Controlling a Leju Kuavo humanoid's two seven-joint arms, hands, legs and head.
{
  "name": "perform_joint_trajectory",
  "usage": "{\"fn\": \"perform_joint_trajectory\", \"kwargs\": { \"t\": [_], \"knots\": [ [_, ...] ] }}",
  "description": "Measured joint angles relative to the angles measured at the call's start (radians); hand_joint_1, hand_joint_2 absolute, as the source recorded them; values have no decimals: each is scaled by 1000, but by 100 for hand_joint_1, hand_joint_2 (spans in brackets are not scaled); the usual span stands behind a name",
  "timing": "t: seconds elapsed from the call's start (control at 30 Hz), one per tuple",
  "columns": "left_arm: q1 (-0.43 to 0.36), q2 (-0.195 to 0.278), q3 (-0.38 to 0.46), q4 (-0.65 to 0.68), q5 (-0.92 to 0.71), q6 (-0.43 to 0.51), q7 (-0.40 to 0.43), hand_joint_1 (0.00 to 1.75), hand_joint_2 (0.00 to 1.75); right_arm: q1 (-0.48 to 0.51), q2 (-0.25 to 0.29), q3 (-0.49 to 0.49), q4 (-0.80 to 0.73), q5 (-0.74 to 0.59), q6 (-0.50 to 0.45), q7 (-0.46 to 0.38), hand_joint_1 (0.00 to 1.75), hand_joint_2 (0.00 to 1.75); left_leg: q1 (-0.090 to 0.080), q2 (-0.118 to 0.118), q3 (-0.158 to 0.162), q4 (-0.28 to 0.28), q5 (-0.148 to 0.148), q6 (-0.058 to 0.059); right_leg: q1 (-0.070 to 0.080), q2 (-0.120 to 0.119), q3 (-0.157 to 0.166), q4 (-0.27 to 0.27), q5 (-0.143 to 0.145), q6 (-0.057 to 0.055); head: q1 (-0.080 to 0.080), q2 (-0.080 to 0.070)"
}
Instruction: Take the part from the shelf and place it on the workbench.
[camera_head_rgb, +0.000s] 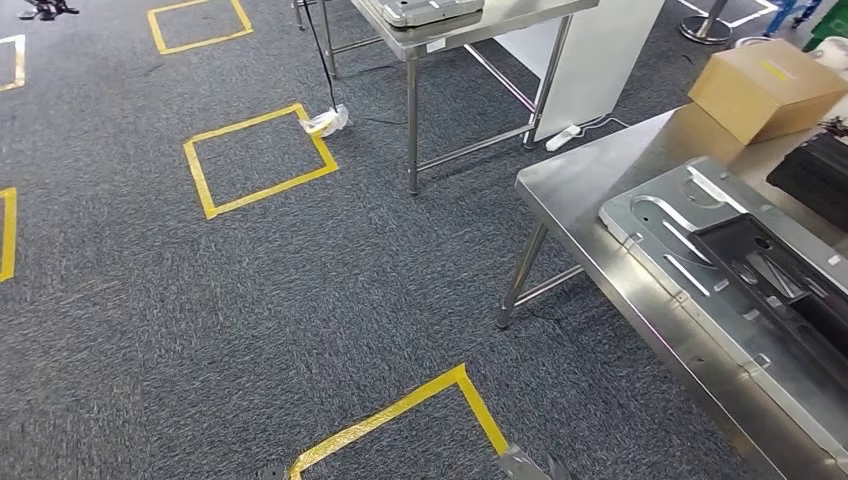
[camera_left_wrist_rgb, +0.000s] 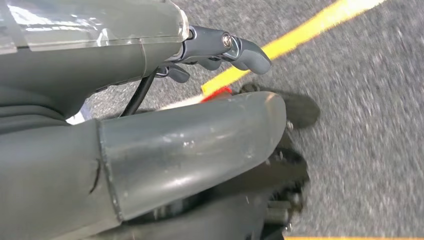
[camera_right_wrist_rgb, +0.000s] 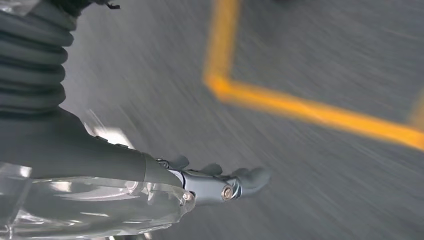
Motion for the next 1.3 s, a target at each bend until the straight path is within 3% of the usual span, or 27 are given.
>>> {"fn": "perform_joint_trajectory", "kwargs": {
  "t": [0.03,0.1,0.17,0.23,0.3,0.37,0.4,0.43,0.47,0.53,0.6,0.67,0.73,0.77,0.83,0.9,0.93,0.97,1.0,1.03,1.07,1.13,1.17,1.23,1.3],
  "knots": [
    [2,0,-2,0,-3,-1,-2,0,0,14,3,-49,61,-74,38,14,0,175,0,-11,0,5,-3,-2,-1,8,28,-63,37,-1,0,0],
    [-2,1,-12,2,-14,-4,2,0,87,37,14,-161,165,-203,129,97,0,175,-2,-29,-4,16,-9,-9,-2,40,77,-172,79,-4,0,0],
    [-9,1,-26,4,-21,-5,13,0,175,54,32,-261,240,-267,183,190,0,175,-2,-41,-11,20,-12,-18,1,56,90,-201,80,-11,0,0],
    [-12,3,-36,8,-21,-5,20,0,175,64,51,-324,280,-282,204,213,0,175,-2,-46,-14,21,-13,-28,0,42,94,-206,85,-24,-1,0],
    [-13,7,-46,12,-21,-8,18,0,175,66,71,-365,306,-276,225,188,0,175,-3,-5,-29,60,-42,-39,-3,25,99,-216,89,-39,-3,0],
    [-16,11,-58,17,-21,-14,12,0,175,67,90,-387,331,-257,255,165,0,175,-2,49,-82,174,-109,-50,-1,-1,101,-219,89,-48,-5,0],
    [-17,12,-63,19,-21,-17,10,0,175,67,98,-392,342,-247,279,158,0,175,0,59,-116,242,-141,-55,1,-17,100,-218,88,-50,-6,0],
    [-18,14,-68,20,-21,-18,11,0,175,67,103,-393,351,-241,304,158,0,175,1,65,-139,290,-157,-58,2,-33,99,-217,87,-51,-6,0],
    [-19,14,-73,21,-21,-16,16,0,175,65,108,-394,358,-235,333,163,0,175,1,68,-144,305,-155,-60,3,-48,98,-217,87,-50,-6,0],
    [-25,14,-85,22,-22,-9,35,0,175,59,117,-395,367,-220,378,183,0,175,1,80,-95,221,-102,-55,5,-75,99,-217,86,-49,-6,0],
    [-38,16,-97,22,-22,-2,56,0,175,52,125,-395,373,-199,397,199,0,175,-7,130,-15,77,-53,-39,8,-97,103,-216,83,-44,-5,0],
    [-49,17,-108,22,-24,-1,65,0,175,46,130,-393,376,-183,401,204,0,175,-17,159,20,9,-40,-25,10,-117,108,-216,80,-34,-5,0],
    [-52,18,-117,22,-24,-2,68,0,175,41,132,-391,378,-175,402,205,0,175,-17,133,21,3,-32,-16,10,-135,114,-218,79,-23,-5,0],
    [-52,18,-121,22,-23,-3,69,0,175,39,132,-389,379,-173,402,203,0,175,-14,122,25,-4,-27,-12,9,-129,116,-214,74,-17,-5,0],
    [-52,18,-128,22,-22,-3,70,0,175,38,133,-386,381,-171,401,199,0,175,-7,100,30,-16,-14,0,7,-77,95,-160,34,-8,-3,0],
    [-55,18,-133,22,-21,-2,71,0,175,39,132,-384,384,-171,401,195,0,175,-7,77,25,-17,-8,7,5,-19,37,-34,-31,-4,-2,0],
    [-56,18,-135,22,-22,-2,72,0,175,39,132,-383,386,-171,401,195,0,175,-7,63,23,-15,-7,8,4,-9,8,23,-51,-2,-2,0],
    [-56,18,-137,22,-22,-2,72,0,175,39,132,-381,388,-171,401,195,0,175,-8,49,22,-13,-7,8,3,-5,-7,52,-52,0,-2,0],
    [-56,18,-139,22,-22,-2,73,0,175,39,132,-380,389,-171,401,195,0,175,-7,34,21,-9,-8,7,2,-3,-6,44,-34,1,-2,0],
    [-55,18,-142,22,-22,-2,74,0,175,39,132,-379,390,-170,400,195,0,175,-7,18,21,-5,-10,5,-1,0,14,-3,1,1,-2,0],
    [-55,18,-144,22,-22,-1,74,0,175,38,133,-379,390,-169,398,196,0,175,-6,4,20,1,-12,2,-5,13,45,-71,36,2,-2,0],
    [-57,18,-149,22,-22,1,75,0,175,38,133,-378,392,-166,393,198,0,175,-6,-22,13,14,-17,-8,-10,50,92,-177,75,2,-2,0],
    [-58,18,-152,22,-21,2,76,0,175,36,133,-378,393,-165,391,199,0,175,-5,-31,8,19,-19,-14,-10,62,101,-198,76,-1,-3,0],
    [-57,18,-156,22,-21,3,77,0,175,33,134,-378,394,-163,386,201,0,175,-4,-49,-1,20,-16,-26,-7,51,101,-201,77,-12,-3,0],
    [-55,18,-158,22,-21,3,78,0,175,29,135,-378,394,-161,382,202,0,175,-3,-24,-12,36,-28,-35,-7,30,103,-208,82,-27,-4,0]
  ]
}}
